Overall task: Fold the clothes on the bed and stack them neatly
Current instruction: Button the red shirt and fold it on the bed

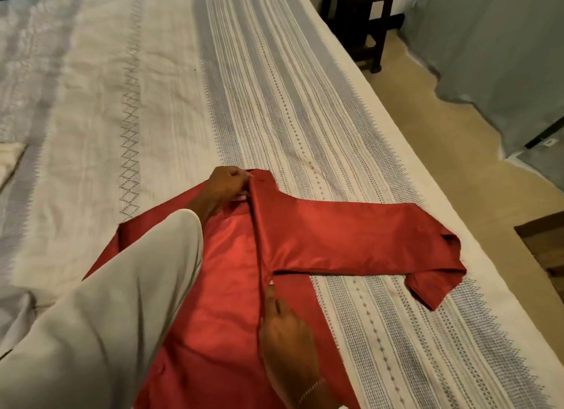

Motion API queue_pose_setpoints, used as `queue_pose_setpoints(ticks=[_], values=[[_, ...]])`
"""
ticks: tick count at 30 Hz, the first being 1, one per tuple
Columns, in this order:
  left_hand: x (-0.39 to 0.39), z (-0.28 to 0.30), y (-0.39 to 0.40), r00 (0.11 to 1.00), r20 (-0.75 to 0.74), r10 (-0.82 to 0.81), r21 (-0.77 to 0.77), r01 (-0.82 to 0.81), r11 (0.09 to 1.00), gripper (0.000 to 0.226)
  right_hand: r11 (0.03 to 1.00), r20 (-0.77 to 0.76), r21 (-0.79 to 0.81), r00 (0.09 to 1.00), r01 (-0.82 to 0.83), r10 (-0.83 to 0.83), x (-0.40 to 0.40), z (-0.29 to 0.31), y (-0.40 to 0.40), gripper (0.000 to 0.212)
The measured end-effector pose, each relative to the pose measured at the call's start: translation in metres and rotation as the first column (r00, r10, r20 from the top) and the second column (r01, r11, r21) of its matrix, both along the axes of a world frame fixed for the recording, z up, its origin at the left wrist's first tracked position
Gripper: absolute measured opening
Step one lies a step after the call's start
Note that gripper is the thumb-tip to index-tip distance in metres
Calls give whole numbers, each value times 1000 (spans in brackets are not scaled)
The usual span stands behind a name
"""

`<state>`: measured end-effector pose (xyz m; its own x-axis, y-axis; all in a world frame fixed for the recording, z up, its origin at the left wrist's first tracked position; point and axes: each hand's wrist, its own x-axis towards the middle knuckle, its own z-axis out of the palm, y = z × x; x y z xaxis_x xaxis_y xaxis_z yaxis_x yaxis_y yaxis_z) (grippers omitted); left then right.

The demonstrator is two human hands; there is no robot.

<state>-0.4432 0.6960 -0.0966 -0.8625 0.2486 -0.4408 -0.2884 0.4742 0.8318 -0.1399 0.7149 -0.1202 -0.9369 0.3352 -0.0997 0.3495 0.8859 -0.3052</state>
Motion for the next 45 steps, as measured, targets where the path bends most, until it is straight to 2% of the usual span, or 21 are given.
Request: queue_pose_setpoints(ticks=[4, 6, 8, 10, 12, 15, 17, 19, 21, 23, 24, 25, 27, 28, 30, 32, 34, 36, 40, 43, 45], values=[[11, -9, -16, 992, -125, 31, -65, -40, 997, 19, 994, 106, -105, 993, -35, 46, 1, -15, -10, 83], [24, -8, -20, 953, -298, -50, -167, -1, 986, 20, 982, 83, -185, 995, -43, 60, 0, -12, -6, 70], [40, -9, -27, 840, -508, -191, -318, 23, 948, 27, 955, 94, -288, 991, -67, 98, -4, -5, 2, 63], [58, -11, -31, 700, -633, -331, -437, 30, 899, 28, 953, 38, -294, 996, -70, 85, -4, 8, 18, 45], [80, -10, -33, 608, -659, -442, -502, 82, 861, 21, 976, -51, -214, 999, -27, 16, -3, 19, 42, 38], [116, -6, -32, 552, -602, -577, -548, 240, 801, 15, 987, -202, -115, 970, 113, -135, 5, 24, 98, 30], [140, -7, -34, 512, -554, -657, -570, 343, 747, 20, 958, -264, 16, 925, 286, -272, 15, 26, 148, 45], [157, -12, -36, 481, -508, -715, -590, 410, 696, 26, 861, -241, 107, 853, 498, -463, 25, 30, 196, 73], [172, -13, -36, 481, -452, -751, -607, 450, 654, 30, 758, -74, 19, 757, 652, -649, 37, 29, 245, 109], [178, -15, -36, 542, -416, -730, -579, 461, 672, 30, 700, 104, -141, 713, 700, -693, 44, 23, 281, 123], [179, -15, -36, 580, -399, -710, -559, 460, 690, 30, 704, 166, -203, 732, 681, -660, 46, 20, 291, 112], [181, -13, -36, 623, -383, -682, -532, 454, 714, 29, 709, 192, -244, 750, 661, -633, 47, 21, 293, 86], [185, -3, -33, 734, -322, -599, -419, 457, 785, 26, 720, 132, -332, 786, 609, -604, 42, 31, 283, 28], [187, 4, -31, 796, -258, -547, -321, 463, 826, 25, 716, 73, -394, 796, 577, -601, 36, 36, 272, 18], [192, 22, -26, 910, -96, -404, -72, 398, 914, 24, 703, -68, -523, 799, 482, -598, 20, 55, 235, 13], [198, 47, -21, 961, 81, -263, 164, 247, 955, 23, 762, -225, -568, 831, 313, -509, 4, 82, 188, 9], [199, 73, -21, 960, 223, -170, 350, 83, 933, 26, 829, -364, -550, 863, 104, -350, -10, 103, 138, 3], [196, 95, -32, 960, 261, -96, 456, -35, 889, 26, 840, -452, -529, 878, -119, -160, -24, 115, 96, 23], [182, 113, -75, 980, 137, 144, 339, -183, 923, 24, 781, -435, -434, 864, -449, 256, -45, 126, 29, 38], [165, 103, -125, 950, 41, 309, 227, -310, 923, 27, 706, -476, -503, 842, -498, 254, -42, 125, 2, 36], [157, 98, -156, 927, -62, 369, 151, -356, 922, 17, 716, -477, -502, 846, -485, 239, -34, 113, -4, 28]])
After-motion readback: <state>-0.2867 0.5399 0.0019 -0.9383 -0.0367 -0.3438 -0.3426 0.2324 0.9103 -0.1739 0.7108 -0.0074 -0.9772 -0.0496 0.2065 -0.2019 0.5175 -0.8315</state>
